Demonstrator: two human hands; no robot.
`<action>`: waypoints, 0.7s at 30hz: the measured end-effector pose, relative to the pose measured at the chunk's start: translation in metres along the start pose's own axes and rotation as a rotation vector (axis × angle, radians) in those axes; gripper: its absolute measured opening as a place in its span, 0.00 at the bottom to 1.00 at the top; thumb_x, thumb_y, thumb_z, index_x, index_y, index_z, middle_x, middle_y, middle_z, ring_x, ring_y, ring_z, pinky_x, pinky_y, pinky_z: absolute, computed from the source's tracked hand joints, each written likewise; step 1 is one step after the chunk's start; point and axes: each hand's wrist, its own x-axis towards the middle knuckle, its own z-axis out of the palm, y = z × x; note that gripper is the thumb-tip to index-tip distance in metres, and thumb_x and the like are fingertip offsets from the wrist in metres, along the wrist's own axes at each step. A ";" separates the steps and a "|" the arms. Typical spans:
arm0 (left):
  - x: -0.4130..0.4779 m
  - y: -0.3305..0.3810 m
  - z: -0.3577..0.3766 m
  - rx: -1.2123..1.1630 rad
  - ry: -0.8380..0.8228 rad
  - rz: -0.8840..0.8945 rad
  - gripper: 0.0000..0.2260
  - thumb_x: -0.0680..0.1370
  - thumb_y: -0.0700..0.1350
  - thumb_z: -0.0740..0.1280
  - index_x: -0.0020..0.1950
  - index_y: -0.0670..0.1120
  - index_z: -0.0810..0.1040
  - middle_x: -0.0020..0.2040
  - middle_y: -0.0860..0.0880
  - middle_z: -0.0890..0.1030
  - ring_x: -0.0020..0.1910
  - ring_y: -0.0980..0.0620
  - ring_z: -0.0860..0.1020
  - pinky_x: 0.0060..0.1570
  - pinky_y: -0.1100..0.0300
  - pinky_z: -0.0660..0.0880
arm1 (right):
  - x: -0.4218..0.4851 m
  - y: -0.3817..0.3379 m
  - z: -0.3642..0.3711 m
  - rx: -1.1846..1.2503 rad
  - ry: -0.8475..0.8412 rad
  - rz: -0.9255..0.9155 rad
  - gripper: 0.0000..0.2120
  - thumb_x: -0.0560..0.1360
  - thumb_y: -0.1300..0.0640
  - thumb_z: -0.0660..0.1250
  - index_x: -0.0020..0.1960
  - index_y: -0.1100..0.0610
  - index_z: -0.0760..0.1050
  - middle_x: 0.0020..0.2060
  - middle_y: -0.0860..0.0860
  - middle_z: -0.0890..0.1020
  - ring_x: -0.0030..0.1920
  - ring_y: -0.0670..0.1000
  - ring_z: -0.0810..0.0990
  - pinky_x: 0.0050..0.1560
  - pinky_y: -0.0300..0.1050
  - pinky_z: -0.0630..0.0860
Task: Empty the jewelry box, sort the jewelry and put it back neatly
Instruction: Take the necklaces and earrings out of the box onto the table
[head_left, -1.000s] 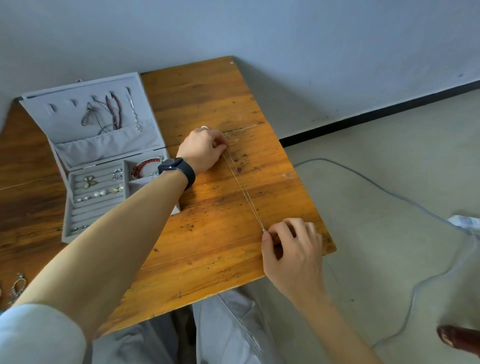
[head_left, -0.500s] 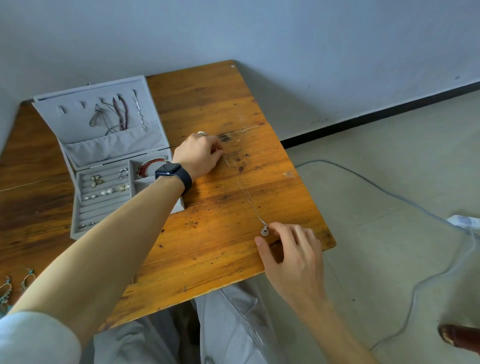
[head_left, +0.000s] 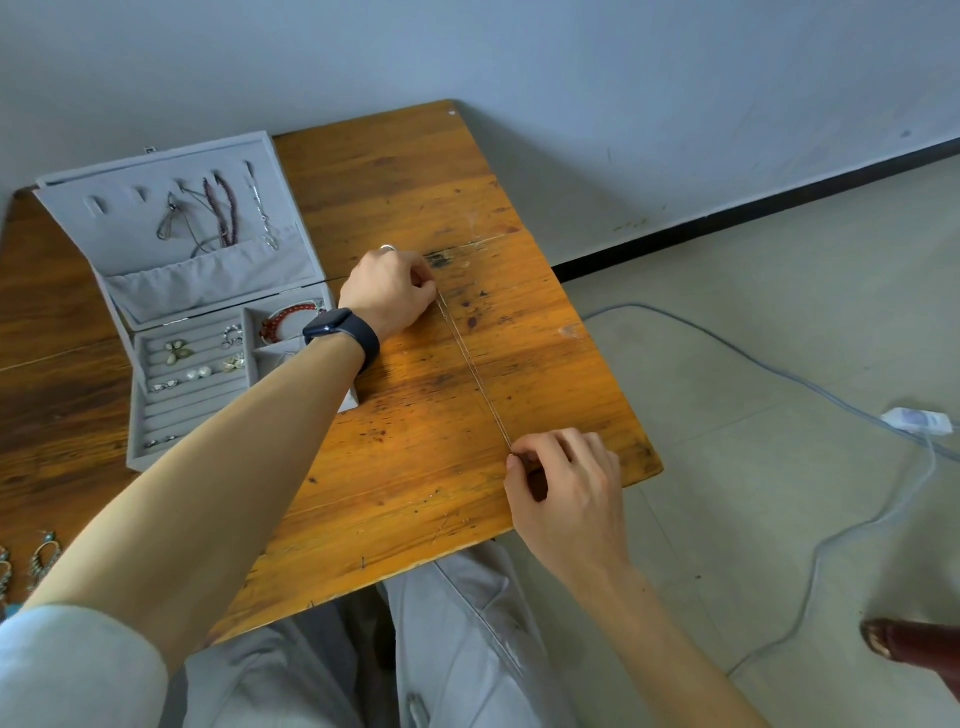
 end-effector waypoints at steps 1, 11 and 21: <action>-0.001 -0.001 0.000 -0.007 -0.008 0.012 0.06 0.78 0.49 0.68 0.51 0.49 0.83 0.50 0.49 0.80 0.46 0.50 0.78 0.41 0.57 0.77 | -0.002 -0.001 -0.001 0.003 -0.009 -0.003 0.03 0.74 0.53 0.68 0.47 0.50 0.79 0.43 0.44 0.80 0.46 0.48 0.74 0.46 0.41 0.63; -0.023 -0.005 0.002 -0.032 -0.021 0.068 0.05 0.78 0.50 0.68 0.48 0.51 0.82 0.50 0.50 0.77 0.46 0.51 0.76 0.40 0.60 0.71 | -0.026 -0.005 -0.013 0.034 -0.031 -0.029 0.03 0.72 0.54 0.68 0.46 0.50 0.76 0.39 0.42 0.78 0.43 0.47 0.73 0.43 0.45 0.66; -0.034 -0.003 -0.002 -0.050 -0.055 0.069 0.08 0.80 0.48 0.67 0.56 0.48 0.83 0.54 0.48 0.81 0.49 0.51 0.77 0.47 0.57 0.74 | -0.032 -0.003 -0.016 0.115 -0.073 0.000 0.06 0.72 0.53 0.70 0.47 0.50 0.75 0.41 0.42 0.77 0.45 0.48 0.73 0.46 0.50 0.70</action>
